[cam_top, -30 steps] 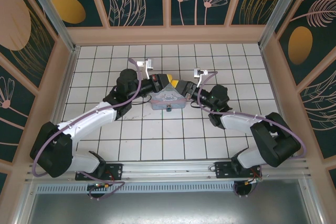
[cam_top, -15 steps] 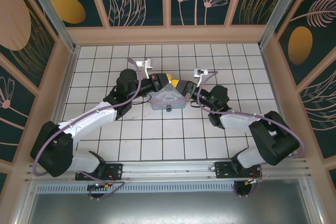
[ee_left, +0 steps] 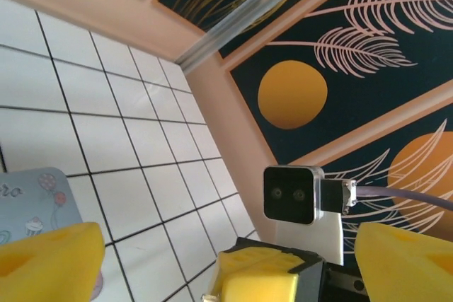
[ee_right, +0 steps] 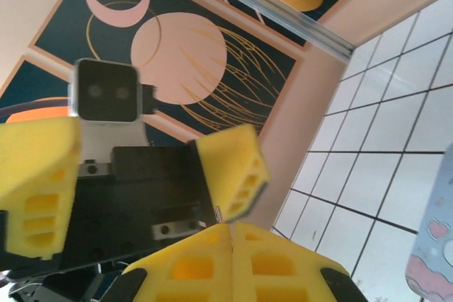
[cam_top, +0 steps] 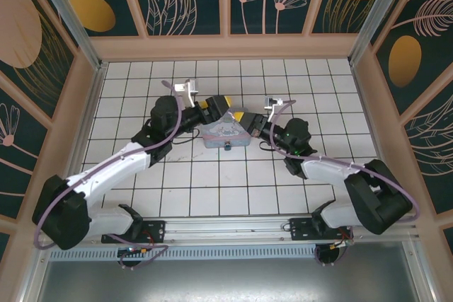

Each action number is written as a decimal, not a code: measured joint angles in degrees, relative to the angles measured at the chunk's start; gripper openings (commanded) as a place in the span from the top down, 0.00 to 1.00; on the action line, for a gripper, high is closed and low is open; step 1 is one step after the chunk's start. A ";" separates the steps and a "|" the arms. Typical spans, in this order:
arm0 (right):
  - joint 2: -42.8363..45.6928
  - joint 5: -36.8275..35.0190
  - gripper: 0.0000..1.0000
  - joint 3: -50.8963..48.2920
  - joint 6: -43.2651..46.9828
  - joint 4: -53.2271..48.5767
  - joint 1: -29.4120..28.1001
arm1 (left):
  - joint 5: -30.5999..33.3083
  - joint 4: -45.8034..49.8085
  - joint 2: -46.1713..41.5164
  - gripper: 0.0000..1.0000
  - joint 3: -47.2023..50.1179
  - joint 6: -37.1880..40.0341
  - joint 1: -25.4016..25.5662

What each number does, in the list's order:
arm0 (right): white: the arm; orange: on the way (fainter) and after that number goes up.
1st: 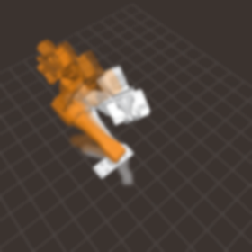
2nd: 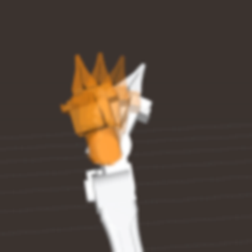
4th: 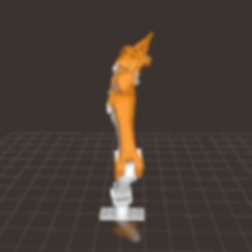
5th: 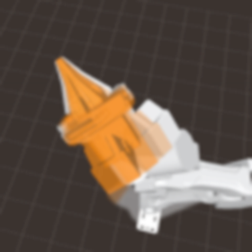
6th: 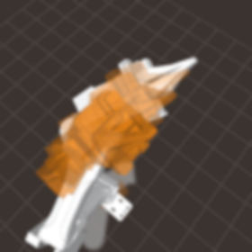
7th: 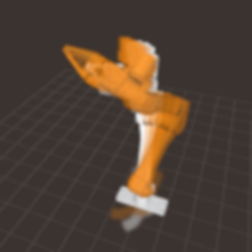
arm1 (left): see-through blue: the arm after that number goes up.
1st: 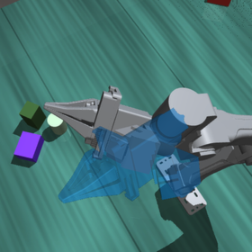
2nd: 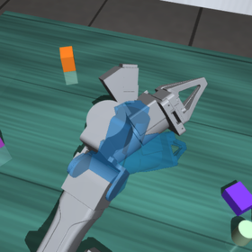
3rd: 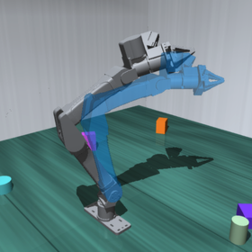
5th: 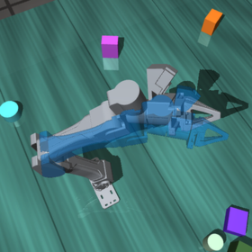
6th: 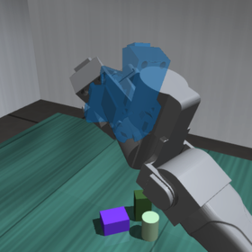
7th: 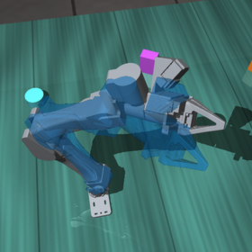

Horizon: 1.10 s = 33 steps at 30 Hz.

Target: Unlock the padlock with the key

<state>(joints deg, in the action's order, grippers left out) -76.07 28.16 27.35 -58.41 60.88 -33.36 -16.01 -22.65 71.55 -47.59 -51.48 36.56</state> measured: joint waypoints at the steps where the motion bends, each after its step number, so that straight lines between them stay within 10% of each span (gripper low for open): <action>1: 0.90 -0.11 1.00 -0.17 0.07 -1.68 0.24 | 0.70 0.66 -1.55 0.02 0.70 0.22 0.00; 15: 4.74 -1.03 1.00 0.98 5.86 -25.20 9.11 | 9.09 7.98 -6.80 0.02 17.16 1.95 2.19; 33: -10.71 4.68 1.00 8.87 7.08 -25.94 9.27 | 13.75 -0.48 9.94 0.11 20.76 10.01 11.58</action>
<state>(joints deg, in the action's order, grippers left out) -86.78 32.84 36.23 -51.33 34.94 -24.10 -2.26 -23.14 81.49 -26.83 -41.47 48.14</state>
